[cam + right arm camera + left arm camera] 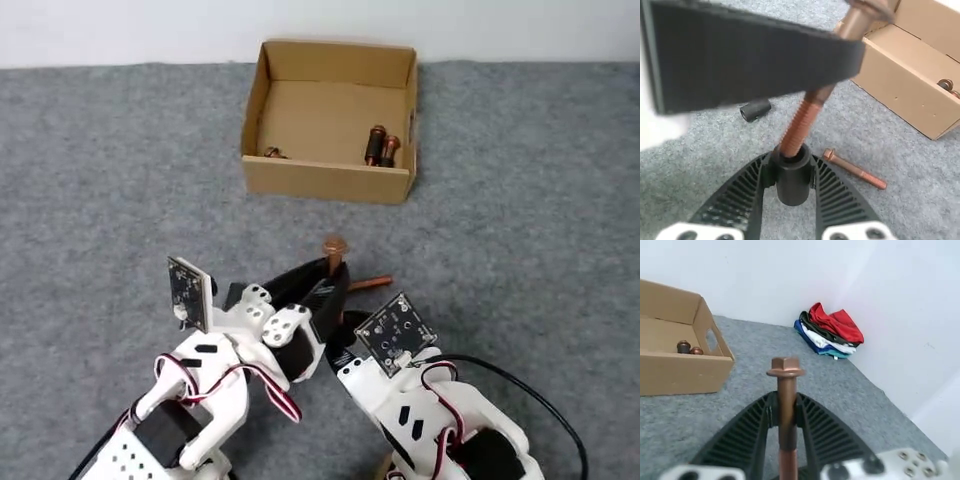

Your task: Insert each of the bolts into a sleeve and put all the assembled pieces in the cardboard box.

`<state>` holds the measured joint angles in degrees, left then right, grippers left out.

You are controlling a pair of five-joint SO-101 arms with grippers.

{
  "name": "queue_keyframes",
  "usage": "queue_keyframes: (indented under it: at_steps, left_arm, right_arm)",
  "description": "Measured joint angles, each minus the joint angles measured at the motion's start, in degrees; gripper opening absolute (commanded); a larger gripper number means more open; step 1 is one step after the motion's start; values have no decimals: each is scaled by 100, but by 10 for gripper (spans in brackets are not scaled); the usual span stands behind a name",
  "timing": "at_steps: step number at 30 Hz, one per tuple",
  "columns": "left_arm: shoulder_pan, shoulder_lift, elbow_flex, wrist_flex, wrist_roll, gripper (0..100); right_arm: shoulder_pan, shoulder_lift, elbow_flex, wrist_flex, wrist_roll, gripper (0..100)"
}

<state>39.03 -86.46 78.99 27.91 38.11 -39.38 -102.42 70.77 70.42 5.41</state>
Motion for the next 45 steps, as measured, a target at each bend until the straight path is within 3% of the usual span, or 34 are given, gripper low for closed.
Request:
queue_keyframes:
  at_steps: [11,20,32,45]
  left_arm:
    - [-9,0,0,0,9,5]
    - [185,-70,-123,993,-26,5]
    - [352,0,-844,2637,-897,5]
    - [352,-26,-1116,2725,-1688,27]
  right_arm:
    - [9,0,0,0,0,8]
    - [-18,9,18,9,0,8]
    - [-18,0,-9,0,0,8]
    - [-18,-9,-9,0,0,8]
